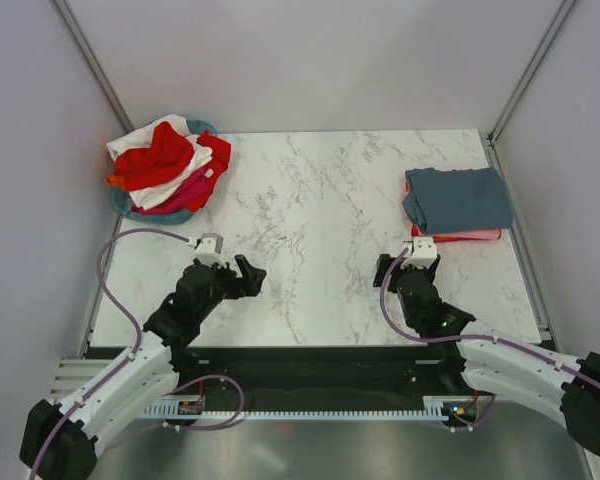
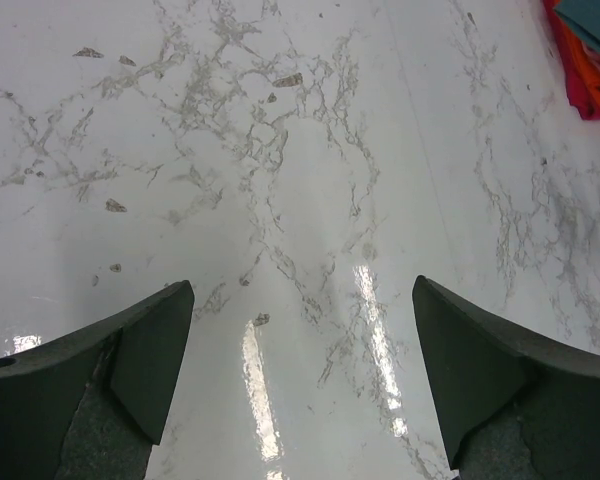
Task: Fold and stack the t-shirts
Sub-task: Grab the tshirt from the pile
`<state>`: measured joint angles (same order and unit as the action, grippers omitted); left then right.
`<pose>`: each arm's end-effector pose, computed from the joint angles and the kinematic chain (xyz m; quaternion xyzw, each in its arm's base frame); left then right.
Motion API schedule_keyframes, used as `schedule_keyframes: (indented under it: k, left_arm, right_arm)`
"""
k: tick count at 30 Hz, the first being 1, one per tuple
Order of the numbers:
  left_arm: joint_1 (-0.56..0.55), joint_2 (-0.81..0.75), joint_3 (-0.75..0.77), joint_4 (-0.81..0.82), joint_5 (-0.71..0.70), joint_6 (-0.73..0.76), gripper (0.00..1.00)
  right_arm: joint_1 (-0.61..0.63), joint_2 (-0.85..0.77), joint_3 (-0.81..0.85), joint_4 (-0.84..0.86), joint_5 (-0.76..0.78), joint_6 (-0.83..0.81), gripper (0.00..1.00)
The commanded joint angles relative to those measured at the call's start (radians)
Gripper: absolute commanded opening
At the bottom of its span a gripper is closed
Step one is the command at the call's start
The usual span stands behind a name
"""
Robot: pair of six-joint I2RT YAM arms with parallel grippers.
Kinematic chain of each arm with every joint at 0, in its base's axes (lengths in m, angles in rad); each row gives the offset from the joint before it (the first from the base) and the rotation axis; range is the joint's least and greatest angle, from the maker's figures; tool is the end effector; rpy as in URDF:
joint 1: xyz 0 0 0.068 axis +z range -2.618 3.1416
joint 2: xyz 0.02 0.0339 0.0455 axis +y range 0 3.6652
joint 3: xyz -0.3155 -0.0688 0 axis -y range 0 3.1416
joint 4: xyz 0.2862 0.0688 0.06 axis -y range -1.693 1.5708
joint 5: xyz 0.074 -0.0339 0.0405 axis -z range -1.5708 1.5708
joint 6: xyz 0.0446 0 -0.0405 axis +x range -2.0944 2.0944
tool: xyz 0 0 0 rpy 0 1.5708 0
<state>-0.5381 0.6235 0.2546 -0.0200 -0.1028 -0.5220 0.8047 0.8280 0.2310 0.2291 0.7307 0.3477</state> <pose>0.1414 -0.0791 0.2056 -0.0219 0.8295 -0.2445 0.5016 0.1442 0.1070 0.1961 0.0225 0.7959 0.0409 0.6037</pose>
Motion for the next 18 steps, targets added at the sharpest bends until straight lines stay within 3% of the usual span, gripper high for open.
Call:
schedule_keyframes:
  k: [1,7,13,18]
  left_arm:
    - [0.006,-0.004,-0.002,0.046,-0.008,0.01,0.98]
    - [0.006,-0.011,-0.005,0.045,-0.009,0.011,0.98]
    - [0.006,0.08,0.069,-0.021,-0.047,0.007,1.0]
    - [0.006,0.104,0.089,-0.098,-0.101,-0.169,1.0]
  right_arm:
    - [-0.001,-0.009,0.039,0.03,0.009,0.013,0.9]
    - [0.001,0.017,0.06,0.017,0.07,0.034,0.89]
    - [0.001,0.005,0.077,0.002,0.067,0.093,0.98]
    - [0.001,0.129,0.196,0.067,0.009,0.103,0.98]
